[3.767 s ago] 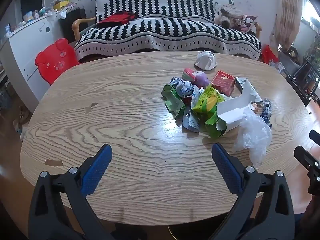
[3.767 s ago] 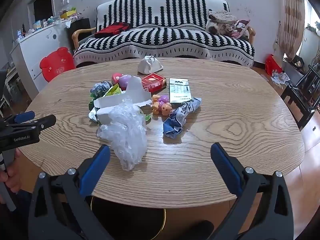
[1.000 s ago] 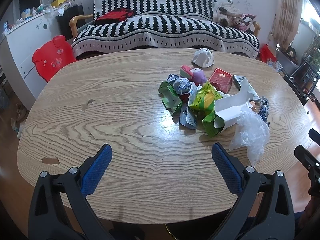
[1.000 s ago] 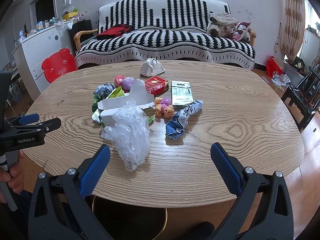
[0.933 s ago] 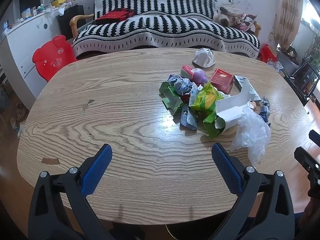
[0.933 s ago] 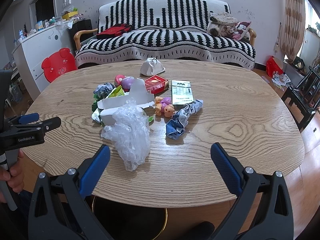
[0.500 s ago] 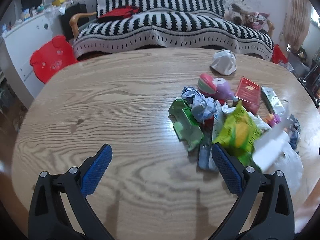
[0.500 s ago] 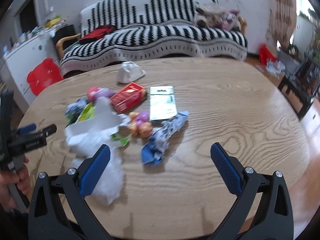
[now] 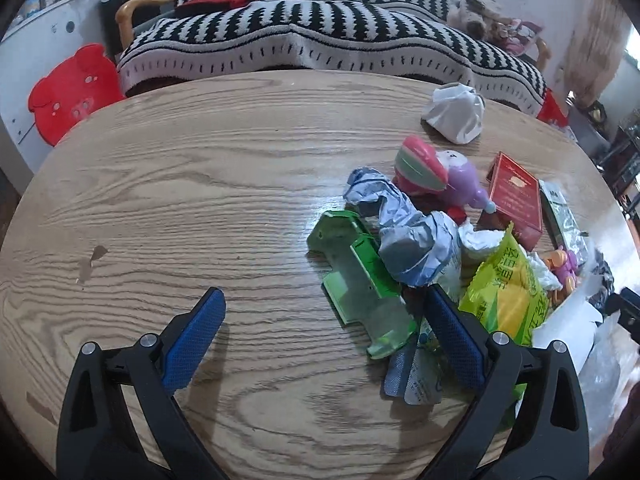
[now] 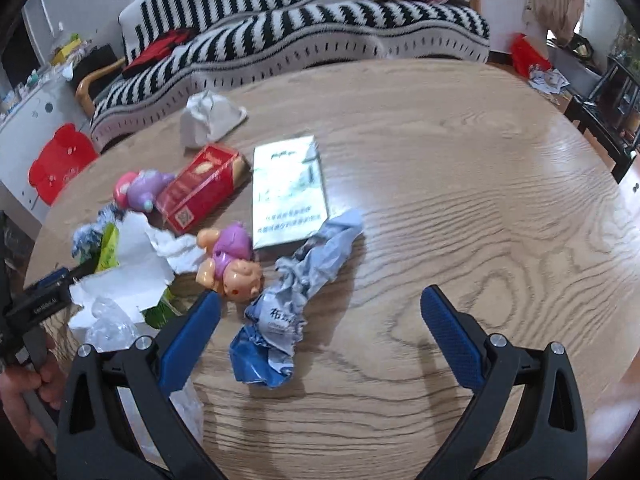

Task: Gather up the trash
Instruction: 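Grasp the green toy car with the left gripper while the right grasps the foil wrapper, then carry both items to the black bin and open both grippers over it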

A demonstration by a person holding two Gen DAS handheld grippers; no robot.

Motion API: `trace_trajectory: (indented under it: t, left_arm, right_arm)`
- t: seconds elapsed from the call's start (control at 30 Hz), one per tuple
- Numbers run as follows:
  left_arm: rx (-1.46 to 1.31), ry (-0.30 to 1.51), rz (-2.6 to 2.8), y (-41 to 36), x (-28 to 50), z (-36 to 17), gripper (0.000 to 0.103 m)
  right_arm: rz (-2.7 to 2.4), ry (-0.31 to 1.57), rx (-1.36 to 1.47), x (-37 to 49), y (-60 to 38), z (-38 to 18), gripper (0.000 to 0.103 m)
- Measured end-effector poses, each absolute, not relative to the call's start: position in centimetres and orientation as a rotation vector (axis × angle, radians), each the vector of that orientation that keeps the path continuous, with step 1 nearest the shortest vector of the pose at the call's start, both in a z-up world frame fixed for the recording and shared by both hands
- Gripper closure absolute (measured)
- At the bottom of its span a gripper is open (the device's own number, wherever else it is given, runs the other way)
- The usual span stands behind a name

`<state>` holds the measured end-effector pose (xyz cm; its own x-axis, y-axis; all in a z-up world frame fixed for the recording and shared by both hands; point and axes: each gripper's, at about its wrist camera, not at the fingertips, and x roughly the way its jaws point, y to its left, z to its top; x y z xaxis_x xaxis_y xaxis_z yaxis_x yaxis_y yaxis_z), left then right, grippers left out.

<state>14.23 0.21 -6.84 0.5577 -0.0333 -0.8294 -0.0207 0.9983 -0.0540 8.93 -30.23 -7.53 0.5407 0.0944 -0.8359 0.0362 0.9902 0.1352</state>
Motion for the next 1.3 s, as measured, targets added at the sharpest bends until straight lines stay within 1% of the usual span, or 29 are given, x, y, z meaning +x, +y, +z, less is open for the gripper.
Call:
trace_trajectory:
  t: [0.03, 0.07, 0.1, 0.13, 0.2, 0.23, 0.27, 0.3, 0.33, 0.37, 0.47, 0.73, 0.87, 1.0, 1.13, 1.3]
  left_arm:
    - [-0.056, 0.974, -0.018, 0.3, 14.2, -6.8, 0.011]
    - [-0.053, 0.973, -0.030, 0.4, 14.1, -6.8, 0.016]
    - [-0.057, 0.975, -0.043, 0.5, 14.0, -6.8, 0.018]
    - [-0.066, 0.976, -0.055, 0.7, 13.9, -6.8, 0.024]
    - [-0.087, 0.988, -0.072, 1.0, 13.8, -7.0, 0.038]
    - [-0.085, 0.998, -0.074, 1.0, 13.8, -7.1, 0.057]
    - [-0.090, 1.016, -0.077, 1.1, 13.8, -7.4, 0.070]
    - [-0.095, 1.012, -0.073, 1.2, 13.6, -7.4, 0.074]
    - [-0.099, 1.018, -0.078, 1.3, 13.4, -7.4, 0.083]
    - [-0.103, 1.018, -0.081, 1.5, 13.3, -7.2, 0.088]
    - [-0.099, 0.986, -0.066, 1.9, 12.5, -5.9, 0.091]
    - [-0.069, 0.907, -0.066, 3.4, 7.9, -1.6, 0.091]
    - [-0.095, 0.901, -0.102, 3.6, 3.6, 0.1, 0.091]
    - [-0.052, 0.863, -0.145, 2.2, -1.5, 1.5, 0.091]
    - [0.007, 0.840, -0.189, 0.9, -6.9, 1.5, 0.091]
    - [0.006, 0.905, -0.279, -1.0, -13.1, -1.1, 0.091]
  right_arm:
    - [0.035, 1.007, 0.136, 9.1, -30.1, -7.8, 0.011]
    - [0.036, 1.016, 0.139, 9.1, -30.0, -8.1, 0.016]
    - [0.037, 1.025, 0.144, 9.2, -29.9, -8.3, 0.020]
    - [0.038, 1.039, 0.158, 9.4, -30.1, -8.7, 0.023]
    - [0.035, 1.049, 0.173, 9.5, -30.3, -9.2, 0.043]
    - [0.022, 1.036, 0.155, 9.3, -30.4, -9.0, 0.052]
    - [0.018, 1.039, 0.155, 9.3, -30.5, -9.1, 0.077]
    - [0.020, 1.039, 0.183, 9.2, -30.8, -9.0, 0.076]
    - [0.018, 1.038, 0.200, 9.0, -31.1, -9.0, 0.076]
    - [0.017, 1.033, 0.213, 8.8, -31.3, -8.8, 0.077]
    - [0.020, 0.986, 0.195, 7.8, -31.4, -7.4, 0.077]
    - [0.078, 0.887, 0.204, 4.6, -30.9, -3.3, 0.077]
    - [0.145, 0.861, 0.213, 1.5, -29.8, -1.4, 0.078]
    - [0.217, 0.854, 0.185, -2.7, -28.0, -0.3, 0.078]
    - [0.269, 0.845, 0.142, -7.3, -26.1, 0.0, 0.077]
    - [0.332, 0.898, 0.118, -12.7, -24.3, -2.2, 0.077]
